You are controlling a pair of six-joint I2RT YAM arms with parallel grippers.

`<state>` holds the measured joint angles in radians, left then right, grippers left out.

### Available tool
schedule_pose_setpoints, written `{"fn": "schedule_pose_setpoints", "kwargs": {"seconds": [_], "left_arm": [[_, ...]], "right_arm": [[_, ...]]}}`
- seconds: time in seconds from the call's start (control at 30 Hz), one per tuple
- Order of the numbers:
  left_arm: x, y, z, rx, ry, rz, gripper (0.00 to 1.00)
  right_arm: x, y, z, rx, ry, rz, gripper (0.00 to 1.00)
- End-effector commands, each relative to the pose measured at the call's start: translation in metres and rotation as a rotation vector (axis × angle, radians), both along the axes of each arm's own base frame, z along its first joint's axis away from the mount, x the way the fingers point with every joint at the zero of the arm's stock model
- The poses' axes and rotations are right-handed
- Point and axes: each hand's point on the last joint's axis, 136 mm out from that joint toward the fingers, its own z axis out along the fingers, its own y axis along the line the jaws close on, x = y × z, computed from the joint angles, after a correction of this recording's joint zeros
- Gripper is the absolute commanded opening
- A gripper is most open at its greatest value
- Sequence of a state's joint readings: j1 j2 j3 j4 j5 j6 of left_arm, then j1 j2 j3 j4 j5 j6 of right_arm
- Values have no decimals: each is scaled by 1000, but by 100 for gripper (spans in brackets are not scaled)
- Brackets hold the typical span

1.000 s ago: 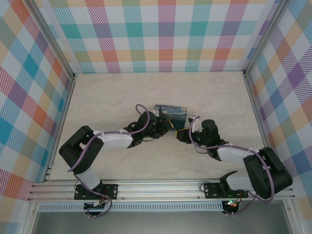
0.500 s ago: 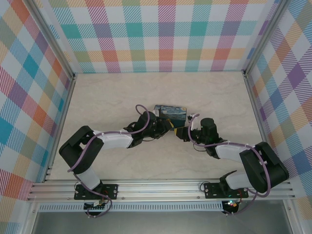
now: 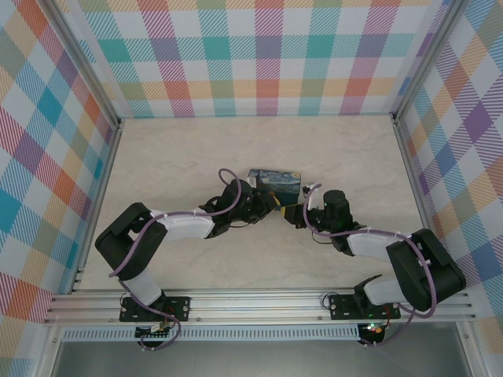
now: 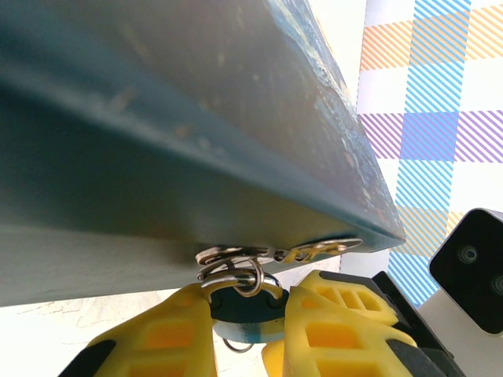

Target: Unlock the padlock with the key

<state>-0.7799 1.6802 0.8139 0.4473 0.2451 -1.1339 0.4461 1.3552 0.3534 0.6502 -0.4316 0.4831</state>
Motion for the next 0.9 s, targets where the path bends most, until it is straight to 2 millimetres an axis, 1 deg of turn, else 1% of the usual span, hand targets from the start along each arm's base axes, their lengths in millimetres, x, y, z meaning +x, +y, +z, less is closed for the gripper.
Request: {"fn": "schedule_pose_setpoints", "kwargs": {"seconds": [0.0,0.07,0.2,0.37,0.6,0.8,0.87], "left_arm": [[5,-4,14,-55,-27,0,0],[5,-4,14,-55,-28,0,0],[5,-4,15,-58,-30,-2,0],[5,-6,18,-71,-35,-5,0],[4,-6,19,-77,-39,-6,0],[4,-6,20,-84,-40,-3,0],[5,-6,20,-84,-40,-2,0]], "right_arm": [[-3,2,6,14,-15,25,13],[-3,2,7,21,-13,24,9],[0,2,9,55,27,-5,5],[5,7,18,157,92,-35,4],[12,14,22,288,218,-74,5],[15,17,25,330,245,-79,6],[16,17,23,328,253,-82,6]]}}
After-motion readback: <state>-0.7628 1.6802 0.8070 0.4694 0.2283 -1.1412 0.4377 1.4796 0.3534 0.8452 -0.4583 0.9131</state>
